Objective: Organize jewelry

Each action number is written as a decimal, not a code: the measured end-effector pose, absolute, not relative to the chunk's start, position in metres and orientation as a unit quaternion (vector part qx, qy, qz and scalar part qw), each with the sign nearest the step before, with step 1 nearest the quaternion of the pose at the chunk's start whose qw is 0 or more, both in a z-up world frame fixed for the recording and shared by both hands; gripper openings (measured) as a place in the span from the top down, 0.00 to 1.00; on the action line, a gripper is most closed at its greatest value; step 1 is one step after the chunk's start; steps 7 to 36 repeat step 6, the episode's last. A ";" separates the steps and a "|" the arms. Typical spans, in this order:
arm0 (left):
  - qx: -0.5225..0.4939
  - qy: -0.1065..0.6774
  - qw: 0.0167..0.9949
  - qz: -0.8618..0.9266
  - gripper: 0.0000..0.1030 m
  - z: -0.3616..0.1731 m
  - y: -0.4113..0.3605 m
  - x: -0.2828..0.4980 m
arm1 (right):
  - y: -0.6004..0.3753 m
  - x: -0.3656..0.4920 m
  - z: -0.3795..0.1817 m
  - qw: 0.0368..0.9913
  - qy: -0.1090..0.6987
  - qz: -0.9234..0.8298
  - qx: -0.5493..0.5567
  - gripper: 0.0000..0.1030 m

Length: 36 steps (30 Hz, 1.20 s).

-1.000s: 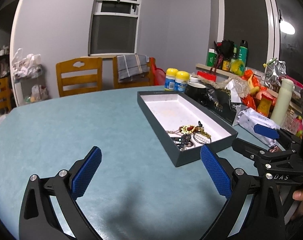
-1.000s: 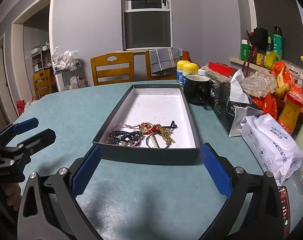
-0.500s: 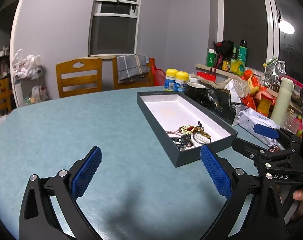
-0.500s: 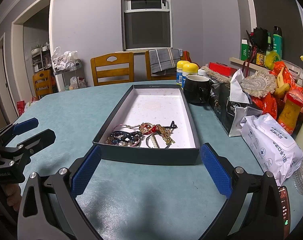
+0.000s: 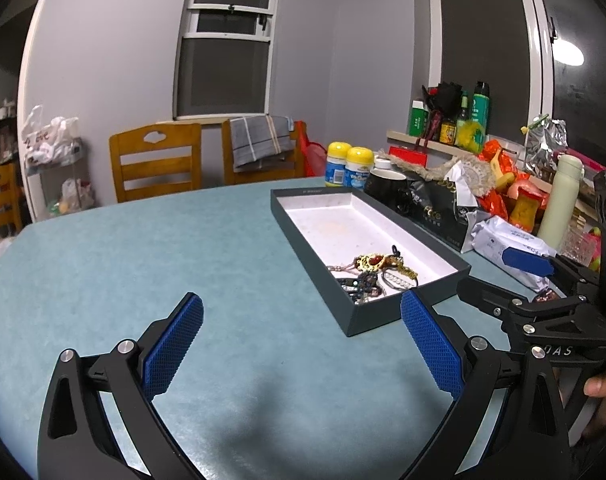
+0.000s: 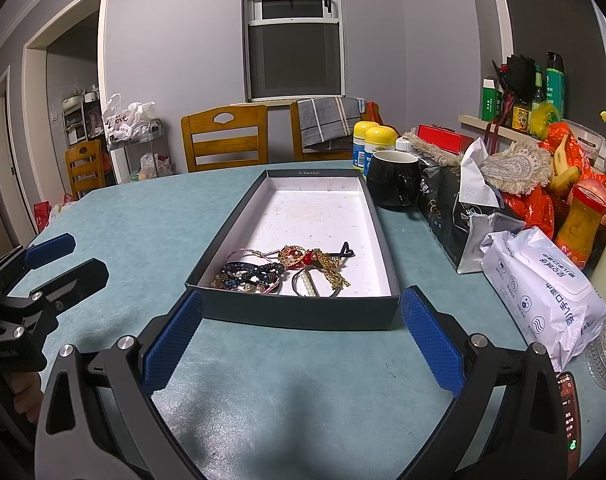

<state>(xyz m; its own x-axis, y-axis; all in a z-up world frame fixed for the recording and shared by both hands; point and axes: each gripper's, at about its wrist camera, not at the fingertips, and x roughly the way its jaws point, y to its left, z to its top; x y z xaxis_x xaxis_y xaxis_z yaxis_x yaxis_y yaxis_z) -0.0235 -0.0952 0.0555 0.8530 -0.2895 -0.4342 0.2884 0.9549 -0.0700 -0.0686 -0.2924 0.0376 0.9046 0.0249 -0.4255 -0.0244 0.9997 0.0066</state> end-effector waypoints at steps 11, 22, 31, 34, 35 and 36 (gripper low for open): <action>0.002 0.234 0.961 -0.145 0.02 0.055 -0.094 -0.022 | -0.292 -0.069 0.038 0.976 0.218 0.013 0.001 0.05; 0.002 0.234 0.961 -0.145 0.02 0.055 -0.094 -0.022 | -0.292 -0.069 0.038 0.976 0.218 0.013 0.001 0.05; 0.002 0.234 0.961 -0.145 0.02 0.055 -0.094 -0.022 | -0.292 -0.069 0.038 0.976 0.218 0.013 0.001 0.05; 0.002 0.234 0.961 -0.145 0.02 0.055 -0.094 -0.022 | -0.292 -0.069 0.038 0.976 0.218 0.013 0.001 0.05; 0.002 0.234 0.961 -0.145 0.02 0.055 -0.094 -0.022 | -0.292 -0.069 0.038 0.976 0.218 0.013 0.001 0.05; 0.002 0.234 0.961 -0.145 0.02 0.055 -0.094 -0.022 | -0.292 -0.069 0.038 0.976 0.218 0.013 0.001 0.05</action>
